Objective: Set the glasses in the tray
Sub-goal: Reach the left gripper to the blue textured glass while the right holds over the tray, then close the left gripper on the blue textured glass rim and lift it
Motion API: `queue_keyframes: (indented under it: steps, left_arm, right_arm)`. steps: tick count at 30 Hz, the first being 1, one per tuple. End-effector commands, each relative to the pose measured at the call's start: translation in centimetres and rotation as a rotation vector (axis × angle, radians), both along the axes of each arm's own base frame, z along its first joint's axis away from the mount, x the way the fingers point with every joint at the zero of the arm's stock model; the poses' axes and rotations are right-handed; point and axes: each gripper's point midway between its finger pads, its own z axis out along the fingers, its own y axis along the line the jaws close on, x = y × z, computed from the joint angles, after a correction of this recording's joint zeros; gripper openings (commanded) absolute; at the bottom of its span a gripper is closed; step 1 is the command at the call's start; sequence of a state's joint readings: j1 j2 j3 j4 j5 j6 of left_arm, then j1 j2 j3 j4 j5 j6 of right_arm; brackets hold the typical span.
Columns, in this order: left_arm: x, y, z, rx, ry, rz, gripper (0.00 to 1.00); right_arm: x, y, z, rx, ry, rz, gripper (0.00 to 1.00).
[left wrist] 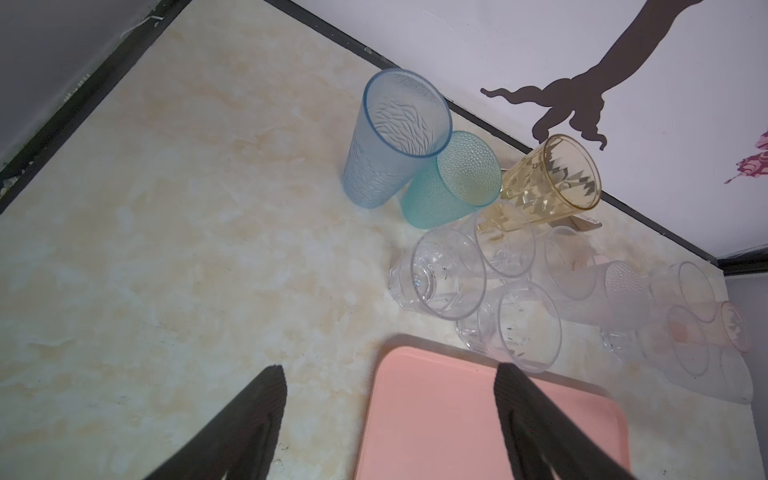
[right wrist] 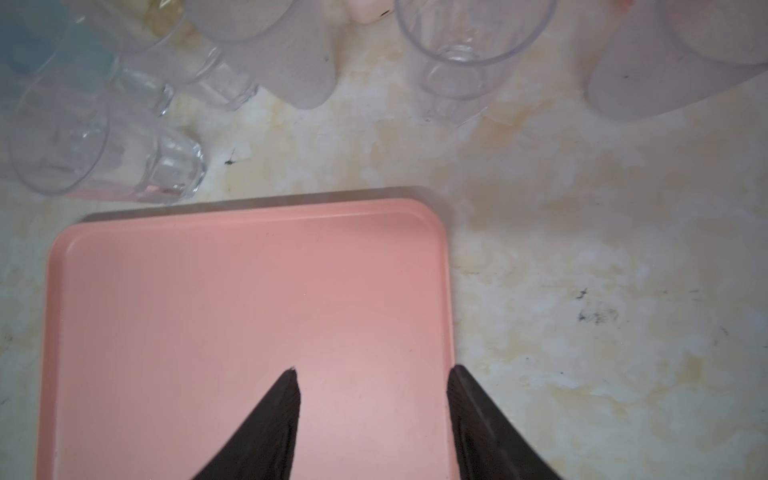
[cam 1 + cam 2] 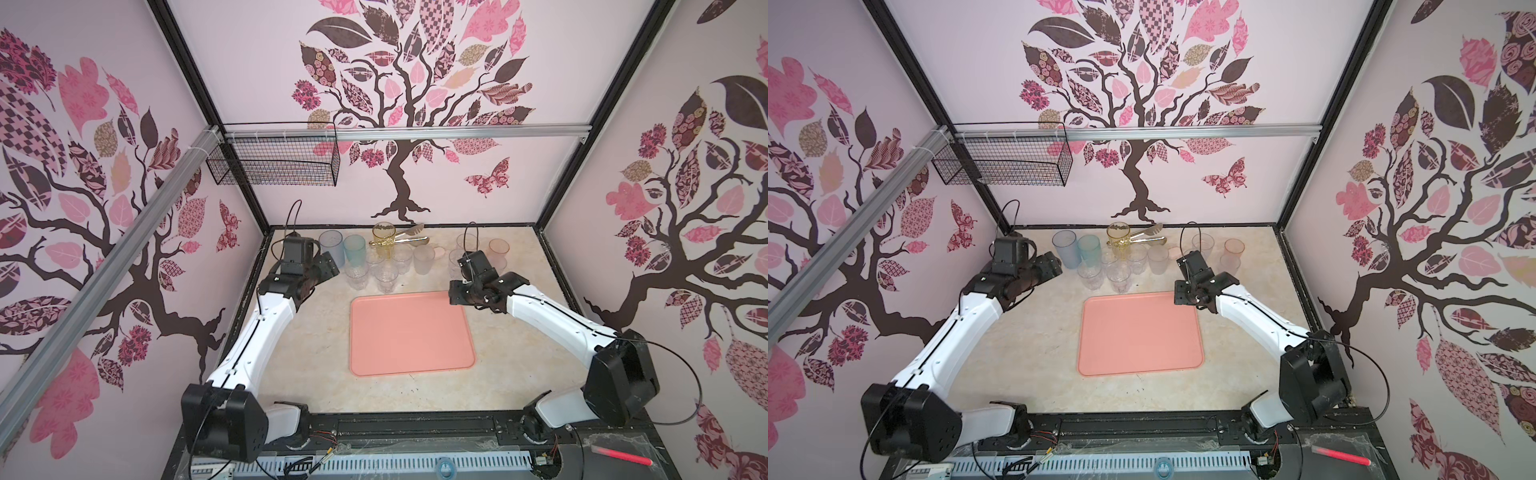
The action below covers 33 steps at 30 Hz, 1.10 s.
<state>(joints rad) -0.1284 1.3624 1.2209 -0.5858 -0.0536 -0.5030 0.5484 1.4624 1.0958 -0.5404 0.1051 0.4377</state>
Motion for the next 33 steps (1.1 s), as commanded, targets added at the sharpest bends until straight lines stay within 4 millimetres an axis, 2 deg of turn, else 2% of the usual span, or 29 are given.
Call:
queue_keyframes:
  steps: [1, 6, 8, 11, 15, 20, 26, 29, 33]
  left_arm:
    - [2.9, 0.1, 0.1, 0.054, 0.038, -0.057, 0.84]
    - [8.1, 1.5, -1.0, 0.062, 0.081, -0.084, 0.88]
    - [9.5, 2.2, -1.0, 0.117, 0.091, -0.088, 0.93]
    - [11.5, 2.8, -2.1, 0.178, 0.129, -0.103, 0.98]
    - [13.5, 2.1, -3.7, 0.17, 0.156, -0.148, 0.98]
    - [14.8, 2.2, -5.0, 0.182, 0.163, -0.152, 0.98]
    - [15.6, 3.1, -4.8, 0.169, 0.133, -0.132, 0.86]
    - [15.8, 3.7, -5.5, 0.182, 0.15, -0.131, 0.73]
    - [15.8, 4.9, -7.1, 0.175, 0.186, -0.116, 0.63]
  right_arm:
    - [-2.7, 1.8, -2.1, 0.011, 0.096, 0.066, 0.6]
    - [-4.1, 2.4, -2.9, 0.046, 0.114, 0.095, 0.6]
    - [-4.1, 2.2, -2.8, 0.044, 0.106, 0.096, 0.6]
    - [-4.2, 2.0, -3.1, 0.027, 0.102, 0.104, 0.6]
    - [-4.0, 1.9, -4.0, -0.001, 0.112, 0.115, 0.6]
    - [-4.3, 2.1, -4.7, 0.002, 0.131, 0.122, 0.6]
    - [-4.6, 2.2, -5.6, 0.005, 0.158, 0.125, 0.6]
    - [-4.6, 2.2, -5.8, 0.005, 0.161, 0.126, 0.6]
    - [-4.5, 2.2, -5.8, 0.004, 0.162, 0.121, 0.6]
